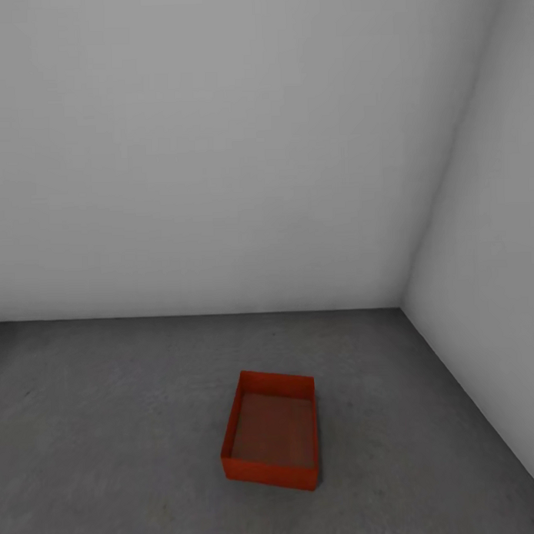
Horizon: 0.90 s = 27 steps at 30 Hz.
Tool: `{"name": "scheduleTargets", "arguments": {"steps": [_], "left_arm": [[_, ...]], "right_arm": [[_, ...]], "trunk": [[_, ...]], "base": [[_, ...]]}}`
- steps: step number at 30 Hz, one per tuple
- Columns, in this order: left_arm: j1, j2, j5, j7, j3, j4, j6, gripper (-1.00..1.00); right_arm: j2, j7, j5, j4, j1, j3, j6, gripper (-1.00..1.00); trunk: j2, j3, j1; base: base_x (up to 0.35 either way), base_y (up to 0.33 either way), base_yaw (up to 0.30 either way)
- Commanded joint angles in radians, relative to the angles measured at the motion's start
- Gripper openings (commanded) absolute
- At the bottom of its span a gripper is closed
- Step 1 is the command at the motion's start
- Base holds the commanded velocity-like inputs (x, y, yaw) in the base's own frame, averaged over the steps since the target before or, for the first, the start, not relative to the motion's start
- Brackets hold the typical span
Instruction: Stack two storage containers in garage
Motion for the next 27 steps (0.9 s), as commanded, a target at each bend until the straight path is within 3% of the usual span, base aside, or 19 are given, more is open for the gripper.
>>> {"name": "scheduleTargets", "arguments": {"steps": [1, 27], "left_arm": [[-0.001, 0.000, 0.007, 0.002, 0.000, 0.000, 0.003, 1.00], [-0.001, 0.000, 0.007, 0.002, 0.000, 0.000, 0.003, 1.00]], "right_arm": [[0.001, -0.001, -0.009, 0.003, -0.001, 0.008, -0.005, 1.00], [0.001, -0.001, -0.009, 0.003, -0.001, 0.008, -0.004, 1.00]], "trunk": [[0.000, 0.001, 0.000], [0.000, 0.042, 0.000]], "base": [[0.000, 0.000, 0.000], [0.000, 0.000, 0.000]]}}
